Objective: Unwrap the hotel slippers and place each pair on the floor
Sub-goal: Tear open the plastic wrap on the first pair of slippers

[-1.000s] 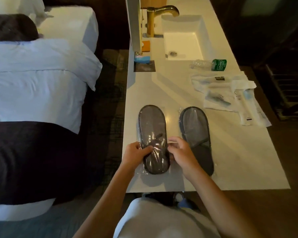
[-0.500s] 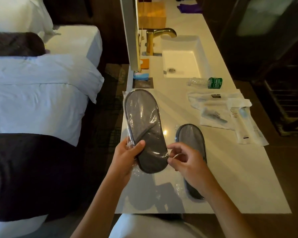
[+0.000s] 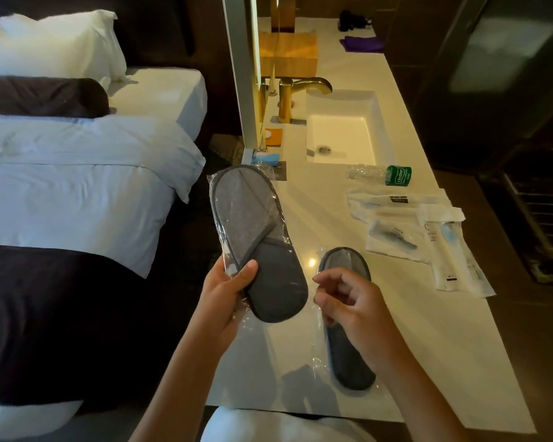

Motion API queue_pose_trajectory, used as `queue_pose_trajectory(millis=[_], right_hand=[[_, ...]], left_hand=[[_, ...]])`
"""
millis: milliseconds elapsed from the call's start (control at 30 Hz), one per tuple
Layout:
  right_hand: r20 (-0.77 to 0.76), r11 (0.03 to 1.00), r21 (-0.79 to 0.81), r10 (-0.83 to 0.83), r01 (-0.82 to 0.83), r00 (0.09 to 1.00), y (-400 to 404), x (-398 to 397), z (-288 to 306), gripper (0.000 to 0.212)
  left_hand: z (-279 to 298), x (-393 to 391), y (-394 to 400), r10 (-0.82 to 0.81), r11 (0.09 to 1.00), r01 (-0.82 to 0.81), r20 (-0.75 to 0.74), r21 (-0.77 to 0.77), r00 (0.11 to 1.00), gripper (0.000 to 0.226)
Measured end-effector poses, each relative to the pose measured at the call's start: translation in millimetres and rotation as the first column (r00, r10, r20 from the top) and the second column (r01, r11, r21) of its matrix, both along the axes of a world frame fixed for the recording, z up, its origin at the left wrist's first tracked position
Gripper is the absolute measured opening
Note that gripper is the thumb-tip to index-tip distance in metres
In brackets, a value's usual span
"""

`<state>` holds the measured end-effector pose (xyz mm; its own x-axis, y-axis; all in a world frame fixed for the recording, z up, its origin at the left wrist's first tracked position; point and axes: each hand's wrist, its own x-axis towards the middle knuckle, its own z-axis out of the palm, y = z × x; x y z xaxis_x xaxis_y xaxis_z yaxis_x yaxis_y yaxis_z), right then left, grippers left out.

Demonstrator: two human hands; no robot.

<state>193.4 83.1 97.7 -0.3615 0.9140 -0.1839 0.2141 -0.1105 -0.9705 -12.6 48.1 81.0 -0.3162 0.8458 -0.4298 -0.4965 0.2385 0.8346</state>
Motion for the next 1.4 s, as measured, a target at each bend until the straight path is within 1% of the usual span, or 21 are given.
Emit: queue_pose_trajectory(millis=[200,333,500,633,700,800,867,900,933,967,1000,1033,1067,1100,1167,1200,1233,1267,1333,1367,1400], right_hand=[[-0.065,0.998,-0.05,-0.037,0.034,0.997,3.5,7.8,5.3,0.02],[-0.123,0.986,-0.167,-0.036,0.015,0.992,6.0,10.8,7.8,0.02],[-0.056,0.99,-0.137,0.008,-0.016,0.998,7.0,12.8,8.0,0.012],[-0.121,0.976,-0.22,-0.026,-0.001,0.992,6.6,10.1,9.4,0.012],[-0.105,0.976,-0.215,0.0,-0.022,0.994,6.5,6.9,11.9,0.01],[0.0,0.992,-0.111,0.061,-0.061,0.998,6.1,0.9,15.2,0.008],[0.061,0.998,0.017,0.059,-0.06,0.996,5.3,-4.3,16.9,0.004],[0.103,0.992,0.117,0.044,-0.056,0.994,4.5,-7.3,16.6,0.008],[0.145,0.971,0.231,0.023,-0.057,0.989,3.6,-10.8,16.3,0.008],[0.181,0.933,0.353,0.0,-0.065,0.984,2.3,-14.1,14.9,0.007],[0.215,0.877,0.473,-0.023,-0.083,0.976,1.0,-17.3,12.5,0.006],[0.258,0.809,0.577,-0.049,-0.113,0.965,-0.7,-20.5,8.9,0.007],[0.302,0.746,0.65,-0.076,-0.147,0.95,-2.5,-23.7,5.9,0.008],[0.335,0.696,0.697,-0.102,-0.173,0.937,-3.9,-26.1,3.1,0.01],[0.35,0.631,0.75,-0.124,-0.198,0.929,-6.1,-29.5,-1.0,0.017],[0.357,0.61,0.762,-0.115,-0.217,0.927,-7.4,-30.5,-3.1,0.022],[0.376,0.596,0.764,-0.095,-0.25,0.922,-9.2,-31.2,-5.3,0.027],[0.398,0.584,0.759,-0.065,-0.289,0.915,-11.0,-31.4,-7.2,0.029],[0.408,0.573,0.746,0.01,-0.34,0.913,-14.0,-30.2,-9.2,0.031],[0.378,0.588,0.738,0.045,-0.33,0.925,-15.3,-28.2,-8.3,0.029],[0.321,0.624,0.727,0.06,-0.286,0.945,-15.1,-24.9,-7.4,0.026]], left_hand=[[5.2,9.2,-1.7,0.02,0.999,-0.022,0.09,0.026,0.996,0.04],[5.8,13.8,-2.6,0.023,0.999,-0.026,0.095,0.026,0.995,0.045],[5.4,14.9,-4.8,0.045,0.998,-0.049,0.104,0.037,0.994,0.051],[3.9,12.2,-7.2,0.051,0.997,-0.059,0.137,0.055,0.989,0.058],[3.6,12.1,-7.7,0.033,0.997,-0.041,0.13,0.062,0.991,0.059],[4.5,15.4,-7.1,-0.015,0.997,0.005,0.132,0.078,0.991,0.056],[4.7,19.7,-5.0,-0.032,0.997,0.024,0.121,0.069,0.992,0.05],[4.3,22.1,-3.3,-0.04,0.998,0.037,0.066,0.05,0.997,0.047],[4.0,24.9,-1.1,-0.053,0.998,0.054,-0.033,0.027,0.998,0.045],[3.7,28.2,1.2,-0.076,0.997,0.077,-0.141,0.003,0.987,0.046],[3.6,31.6,3.1,-0.103,0.995,0.1,-0.218,-0.023,0.971,0.051],[4.3,35.4,4.5,-0.114,0.994,0.109,-0.249,-0.032,0.962,0.057],[5.5,39.5,5.1,-0.111,0.994,0.112,-0.217,-0.004,0.97,0.062],[6.1,42.8,6.0,-0.1,0.994,0.106,-0.135,0.04,0.986,0.061],[11.7,48.7,6.8,-0.071,0.995,0.066,0.067,0.077,0.995,0.061],[12.9,50.0,6.4,-0.066,0.996,0.056,0.133,0.074,0.989,0.061],[13.2,51.3,5.6,-0.058,0.996,0.046,0.175,0.071,0.983,0.057],[13.6,52.4,5.2,-0.043,0.997,0.03,0.203,0.068,0.978,0.049],[14.3,50.2,4.9,0.002,0.997,-0.017,0.212,0.073,0.977,0.025],[15.2,47.8,5.2,0.023,0.996,-0.042,0.215,0.085,0.976,0.023],[17.2,44.7,5.1,0.033,0.994,-0.056,0.222,0.097,0.974,0.027]])
